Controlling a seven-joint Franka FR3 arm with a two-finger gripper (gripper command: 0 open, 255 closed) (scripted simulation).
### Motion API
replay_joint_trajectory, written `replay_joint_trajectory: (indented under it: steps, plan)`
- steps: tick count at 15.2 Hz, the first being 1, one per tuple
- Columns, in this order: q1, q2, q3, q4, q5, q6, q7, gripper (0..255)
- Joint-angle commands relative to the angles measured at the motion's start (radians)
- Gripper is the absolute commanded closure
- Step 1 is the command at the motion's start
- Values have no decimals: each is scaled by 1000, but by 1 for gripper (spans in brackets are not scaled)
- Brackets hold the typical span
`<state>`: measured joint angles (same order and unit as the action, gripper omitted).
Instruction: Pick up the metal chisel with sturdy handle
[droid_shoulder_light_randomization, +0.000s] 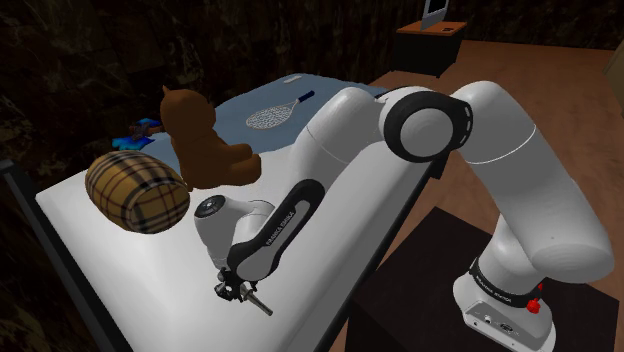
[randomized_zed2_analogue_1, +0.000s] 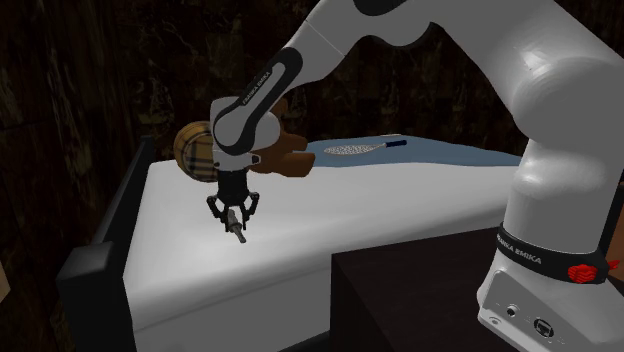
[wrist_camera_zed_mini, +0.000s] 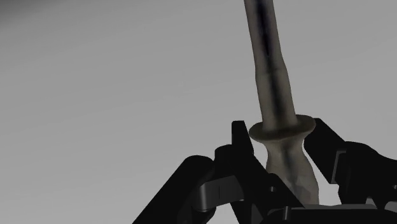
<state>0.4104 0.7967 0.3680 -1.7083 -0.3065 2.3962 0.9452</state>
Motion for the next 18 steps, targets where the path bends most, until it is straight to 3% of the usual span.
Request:
replay_joint_trajectory:
  steps: [1,7,18]
  plan:
    - [0,0,0,0,0,0,0,255]
    - [0,1,0,1,0,0,0,255]
    - [-28,-108,37,-22,37,-86,-16,255]
